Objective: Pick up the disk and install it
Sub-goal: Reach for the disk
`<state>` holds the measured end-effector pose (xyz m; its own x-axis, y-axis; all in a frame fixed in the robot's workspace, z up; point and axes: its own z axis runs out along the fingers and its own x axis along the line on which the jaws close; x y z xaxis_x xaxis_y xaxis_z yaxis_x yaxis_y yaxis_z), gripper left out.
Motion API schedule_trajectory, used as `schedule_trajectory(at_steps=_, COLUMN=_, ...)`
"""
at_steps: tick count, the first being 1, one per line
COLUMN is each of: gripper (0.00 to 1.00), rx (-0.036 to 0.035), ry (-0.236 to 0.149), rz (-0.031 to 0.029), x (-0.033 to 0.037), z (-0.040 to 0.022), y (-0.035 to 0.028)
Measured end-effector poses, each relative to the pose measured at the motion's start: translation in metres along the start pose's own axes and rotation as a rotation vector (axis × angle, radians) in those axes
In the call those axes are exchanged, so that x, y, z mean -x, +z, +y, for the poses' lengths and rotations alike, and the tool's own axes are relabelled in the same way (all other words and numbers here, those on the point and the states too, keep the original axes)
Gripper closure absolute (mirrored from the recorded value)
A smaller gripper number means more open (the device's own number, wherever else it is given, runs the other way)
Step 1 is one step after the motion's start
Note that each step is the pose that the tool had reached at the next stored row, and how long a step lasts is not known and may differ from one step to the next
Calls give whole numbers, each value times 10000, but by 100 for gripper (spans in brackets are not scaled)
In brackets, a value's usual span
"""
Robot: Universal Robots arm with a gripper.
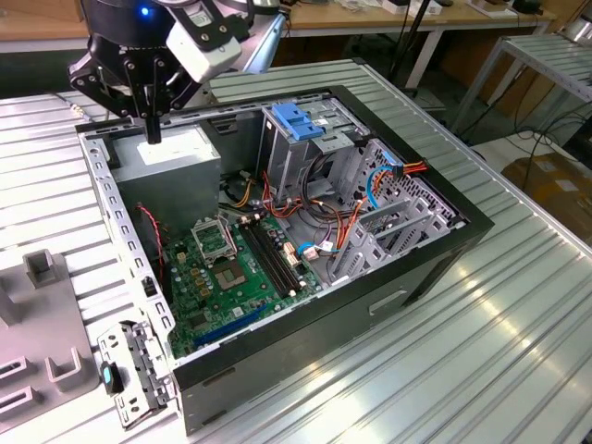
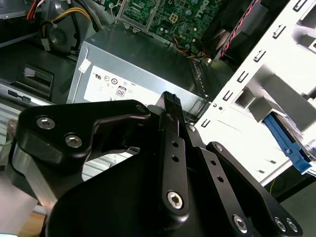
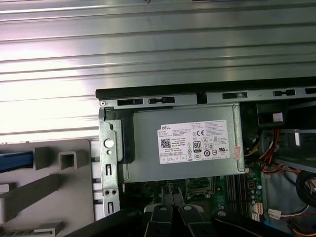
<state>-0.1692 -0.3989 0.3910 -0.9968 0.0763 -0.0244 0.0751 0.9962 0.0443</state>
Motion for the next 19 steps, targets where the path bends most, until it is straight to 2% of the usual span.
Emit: schedule_trajectory(at_steps=19, gripper=89, rx=0, ry=-1, rz=0, x=-100, z=-8, y=3)
